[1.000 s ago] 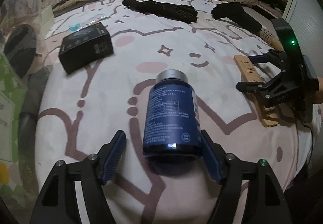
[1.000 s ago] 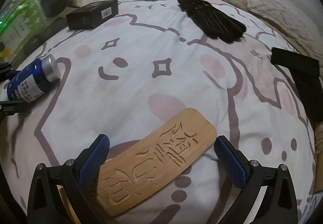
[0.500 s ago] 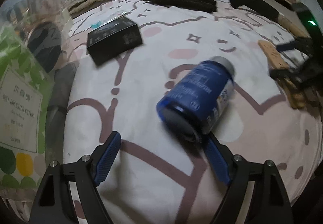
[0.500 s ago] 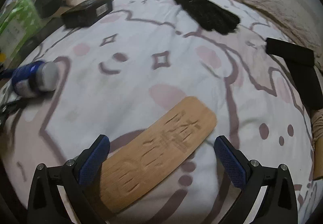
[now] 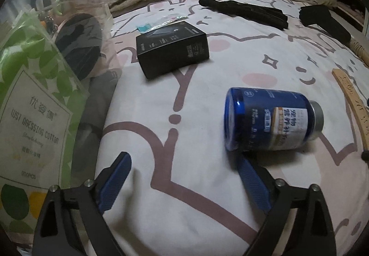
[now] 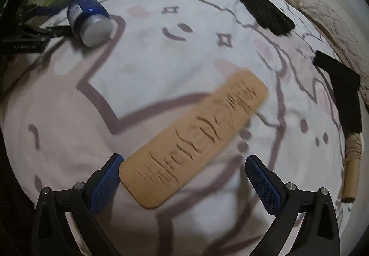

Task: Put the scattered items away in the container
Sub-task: 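Lift the blue bottle with the left tool while the right tool lifts the wooden plaque, then carry the blue bottle and wooden plaque toward the clear bin with both tools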

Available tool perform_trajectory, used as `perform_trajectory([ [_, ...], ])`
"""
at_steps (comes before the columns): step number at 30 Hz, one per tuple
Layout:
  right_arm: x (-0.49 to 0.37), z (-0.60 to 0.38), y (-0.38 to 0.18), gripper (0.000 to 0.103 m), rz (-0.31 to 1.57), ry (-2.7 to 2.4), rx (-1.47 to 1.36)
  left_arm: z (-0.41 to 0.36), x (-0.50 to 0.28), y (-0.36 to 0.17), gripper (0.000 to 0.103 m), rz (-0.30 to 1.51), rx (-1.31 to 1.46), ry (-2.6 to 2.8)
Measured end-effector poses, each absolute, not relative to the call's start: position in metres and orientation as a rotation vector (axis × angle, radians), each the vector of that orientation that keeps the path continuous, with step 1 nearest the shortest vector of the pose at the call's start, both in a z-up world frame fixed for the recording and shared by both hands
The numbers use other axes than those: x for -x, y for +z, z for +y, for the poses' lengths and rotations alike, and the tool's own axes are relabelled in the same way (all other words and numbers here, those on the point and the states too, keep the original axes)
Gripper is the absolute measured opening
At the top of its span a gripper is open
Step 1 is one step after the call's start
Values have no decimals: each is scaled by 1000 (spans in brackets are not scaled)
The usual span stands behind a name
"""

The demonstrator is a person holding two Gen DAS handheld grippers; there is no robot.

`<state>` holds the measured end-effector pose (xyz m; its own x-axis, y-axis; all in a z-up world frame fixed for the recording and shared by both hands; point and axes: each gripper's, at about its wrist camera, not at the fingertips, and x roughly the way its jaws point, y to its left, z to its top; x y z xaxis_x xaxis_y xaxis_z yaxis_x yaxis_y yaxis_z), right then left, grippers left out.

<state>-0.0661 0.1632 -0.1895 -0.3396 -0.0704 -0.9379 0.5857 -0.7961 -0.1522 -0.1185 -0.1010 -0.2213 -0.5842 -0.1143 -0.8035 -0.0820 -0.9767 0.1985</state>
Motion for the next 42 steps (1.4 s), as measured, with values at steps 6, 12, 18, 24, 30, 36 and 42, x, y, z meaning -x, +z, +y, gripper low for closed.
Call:
perform_trajectory([
  [6, 67, 202, -194, 103, 543, -2202, -1565, -101, 115, -223, 96, -292, -1433, -2831],
  [12, 61, 229, -197, 103, 403, -2247, -1552, -85, 106, -220, 96, -263, -1493, -2938],
  [18, 52, 233, -201, 103, 370, -2316, -1452, -53, 103, -218, 96, -283, -1518, -2998],
  [24, 46, 235, -200, 103, 343, -2349, -1391, -35, 108, -217, 103, -296, -1483, -3001],
  [30, 42, 237, -198, 103, 333, -2367, -1352, -35, 119, -221, 103, -237, -1492, -2959],
  [36, 48, 237, -192, 103, 348, -2303, -1406, -45, 124, -227, 103, -107, -1522, -2914],
  [42, 53, 218, -183, 103, 385, -2278, -1383, -45, 126, -233, 103, -127, -1575, -2891],
])
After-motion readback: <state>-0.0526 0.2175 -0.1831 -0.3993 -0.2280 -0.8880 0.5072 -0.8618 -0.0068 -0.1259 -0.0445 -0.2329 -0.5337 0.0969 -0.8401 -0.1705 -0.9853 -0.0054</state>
